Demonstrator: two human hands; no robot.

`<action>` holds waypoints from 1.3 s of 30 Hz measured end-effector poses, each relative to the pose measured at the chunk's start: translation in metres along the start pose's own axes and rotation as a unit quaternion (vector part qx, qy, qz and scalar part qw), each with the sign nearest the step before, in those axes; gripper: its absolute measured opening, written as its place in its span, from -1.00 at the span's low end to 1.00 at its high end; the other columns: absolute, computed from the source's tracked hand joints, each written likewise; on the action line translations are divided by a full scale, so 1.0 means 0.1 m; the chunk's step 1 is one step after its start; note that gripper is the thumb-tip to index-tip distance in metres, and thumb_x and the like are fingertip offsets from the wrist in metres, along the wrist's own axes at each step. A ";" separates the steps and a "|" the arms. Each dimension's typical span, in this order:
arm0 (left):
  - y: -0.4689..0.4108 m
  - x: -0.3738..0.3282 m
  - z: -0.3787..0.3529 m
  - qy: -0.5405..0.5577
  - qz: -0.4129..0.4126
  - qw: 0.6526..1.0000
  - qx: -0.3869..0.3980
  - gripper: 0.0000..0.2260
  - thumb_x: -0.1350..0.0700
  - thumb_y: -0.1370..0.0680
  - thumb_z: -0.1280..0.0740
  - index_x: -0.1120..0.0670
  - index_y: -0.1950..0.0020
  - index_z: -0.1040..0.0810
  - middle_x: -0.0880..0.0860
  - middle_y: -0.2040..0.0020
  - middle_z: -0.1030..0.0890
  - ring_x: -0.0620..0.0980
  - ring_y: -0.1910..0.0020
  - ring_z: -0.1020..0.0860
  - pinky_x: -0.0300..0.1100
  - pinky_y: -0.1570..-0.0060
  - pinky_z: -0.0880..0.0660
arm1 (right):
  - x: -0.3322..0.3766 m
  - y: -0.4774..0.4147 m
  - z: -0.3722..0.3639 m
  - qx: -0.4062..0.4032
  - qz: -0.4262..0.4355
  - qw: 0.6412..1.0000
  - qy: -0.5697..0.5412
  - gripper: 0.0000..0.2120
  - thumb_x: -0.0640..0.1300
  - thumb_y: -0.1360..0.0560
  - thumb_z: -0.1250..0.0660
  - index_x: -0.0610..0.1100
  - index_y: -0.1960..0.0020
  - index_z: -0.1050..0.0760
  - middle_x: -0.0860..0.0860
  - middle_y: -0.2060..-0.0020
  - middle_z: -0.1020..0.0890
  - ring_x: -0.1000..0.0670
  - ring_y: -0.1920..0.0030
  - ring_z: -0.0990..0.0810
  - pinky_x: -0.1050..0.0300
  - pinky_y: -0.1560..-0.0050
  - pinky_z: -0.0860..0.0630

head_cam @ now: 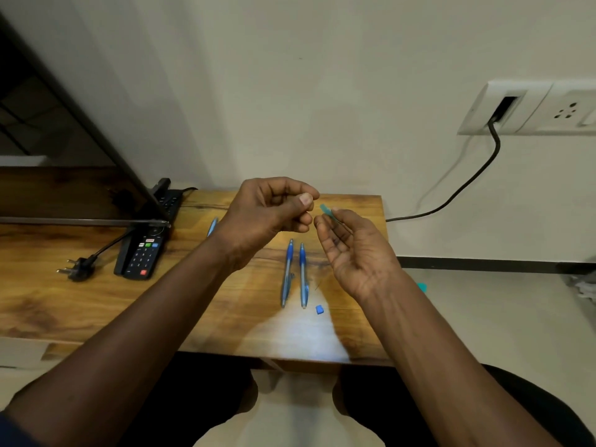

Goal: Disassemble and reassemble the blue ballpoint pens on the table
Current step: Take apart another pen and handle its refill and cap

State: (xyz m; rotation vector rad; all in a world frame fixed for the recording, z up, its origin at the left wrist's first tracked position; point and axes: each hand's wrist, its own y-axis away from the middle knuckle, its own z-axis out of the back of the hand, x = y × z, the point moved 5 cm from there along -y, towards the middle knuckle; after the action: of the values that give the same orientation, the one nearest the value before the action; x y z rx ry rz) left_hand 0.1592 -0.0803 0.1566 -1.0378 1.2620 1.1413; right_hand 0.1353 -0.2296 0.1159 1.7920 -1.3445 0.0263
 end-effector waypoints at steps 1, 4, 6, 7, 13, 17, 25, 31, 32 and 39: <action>-0.01 0.01 0.01 -0.002 0.000 1.000 -0.010 -0.88 0.25 -0.64 -0.38 0.23 -0.13 -0.68 0.11 0.22 -0.67 -0.03 0.22 -0.65 -0.15 0.10 -0.67 | -0.01 0.00 -0.01 0.001 -0.001 1.000 0.002 -0.94 -0.38 -0.48 -0.45 -0.32 0.12 -0.58 -0.22 0.21 -0.69 -0.10 0.17 -0.72 0.15 0.17 -0.69; -0.01 0.03 0.01 -0.003 0.006 1.000 -0.018 -0.89 0.21 -0.65 -0.36 0.20 -0.08 -0.67 0.08 0.23 -0.65 -0.03 0.21 -0.63 -0.14 0.10 -0.66 | -0.04 0.01 -0.02 0.002 -0.006 1.000 0.007 -0.94 -0.37 -0.48 -0.45 -0.32 0.12 -0.58 -0.22 0.21 -0.69 -0.10 0.16 -0.73 0.15 0.14 -0.70; 0.00 0.04 0.00 -0.003 0.014 1.000 -0.011 -0.89 0.19 -0.67 -0.34 0.17 -0.04 -0.66 0.07 0.21 -0.63 -0.03 0.22 -0.62 -0.18 0.14 -0.63 | -0.06 0.02 -0.02 0.003 -0.011 1.000 0.009 -0.94 -0.37 -0.48 -0.45 -0.31 0.11 -0.57 -0.22 0.21 -0.69 -0.09 0.17 -0.72 0.15 0.14 -0.70; 0.00 0.05 0.00 0.004 0.021 1.000 -0.009 -0.88 0.18 -0.68 -0.33 0.16 -0.03 -0.66 0.07 0.20 -0.62 -0.04 0.22 -0.61 -0.19 0.16 -0.62 | -0.07 0.02 -0.03 0.003 -0.012 1.000 0.009 -0.94 -0.37 -0.49 -0.45 -0.31 0.11 -0.57 -0.22 0.20 -0.69 -0.08 0.18 -0.72 0.15 0.15 -0.70; 0.00 0.16 0.00 0.119 0.097 0.988 -0.006 -0.84 0.20 -0.69 -0.28 0.19 -0.09 -0.66 0.05 0.19 -0.65 -0.08 0.22 -0.64 -0.24 0.17 -0.64 | -0.08 0.02 -0.04 0.007 -0.017 1.000 0.006 -0.94 -0.37 -0.49 -0.45 -0.31 0.12 -0.57 -0.21 0.21 -0.69 -0.08 0.18 -0.71 0.16 0.16 -0.69; -0.02 0.18 0.01 0.154 0.118 0.981 -0.002 -0.82 0.24 -0.69 -0.27 0.21 -0.14 -0.67 0.05 0.17 -0.68 -0.08 0.21 -0.66 -0.25 0.17 -0.65 | -0.08 0.01 -0.04 0.008 -0.017 1.000 0.007 -0.93 -0.37 -0.50 -0.44 -0.29 0.14 -0.57 -0.20 0.26 -0.69 -0.06 0.23 -0.71 0.17 0.19 -0.68; -0.02 0.18 0.00 0.066 0.096 0.993 0.023 -0.82 0.27 -0.66 -0.32 0.23 -0.20 -0.68 0.11 0.10 -0.71 -0.03 0.14 -0.69 -0.22 0.09 -0.67 | -0.08 -0.03 0.01 0.006 -0.015 1.000 0.020 -0.94 -0.35 -0.50 -0.45 -0.28 0.09 -0.58 -0.21 0.14 -0.69 -0.07 0.13 -0.70 0.15 0.14 -0.70; -0.03 0.14 -0.02 -0.050 0.012 0.999 -0.005 -0.85 0.24 -0.57 -0.48 0.21 -0.14 -0.71 0.20 0.09 -0.74 0.07 0.11 -0.73 -0.09 0.05 -0.70 | -0.05 -0.04 0.04 0.003 -0.006 0.999 0.039 -0.94 -0.33 -0.49 -0.46 -0.26 0.08 -0.59 -0.20 0.12 -0.71 -0.06 0.10 -0.72 0.17 0.13 -0.69; -0.04 0.14 -0.03 -0.064 0.004 0.998 -0.006 -0.84 0.22 -0.54 -0.52 0.20 -0.11 -0.71 0.20 0.09 -0.74 0.10 0.09 -0.73 -0.05 0.04 -0.70 | -0.04 -0.04 0.04 0.003 -0.002 0.999 0.043 -0.94 -0.34 -0.49 -0.46 -0.25 0.10 -0.59 -0.18 0.15 -0.71 -0.04 0.14 -0.73 0.18 0.14 -0.68; -0.05 0.15 -0.07 -0.145 -0.046 0.988 -0.016 -0.85 0.12 -0.53 -0.55 0.15 -0.03 -0.70 0.12 0.16 -0.71 0.02 0.19 -0.71 -0.05 0.14 -0.70 | -0.05 -0.07 0.10 -0.008 -0.006 0.992 0.129 -0.84 -0.20 -0.45 -0.54 -0.18 0.00 -0.63 -0.10 0.12 -0.75 -0.04 0.09 -0.73 0.14 0.11 -0.65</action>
State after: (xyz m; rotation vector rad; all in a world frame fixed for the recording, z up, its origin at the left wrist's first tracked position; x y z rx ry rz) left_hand 0.1629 -0.0870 0.1414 -0.9056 0.9595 1.1972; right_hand 0.1343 -0.2322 0.1029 1.7177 -1.1467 0.2327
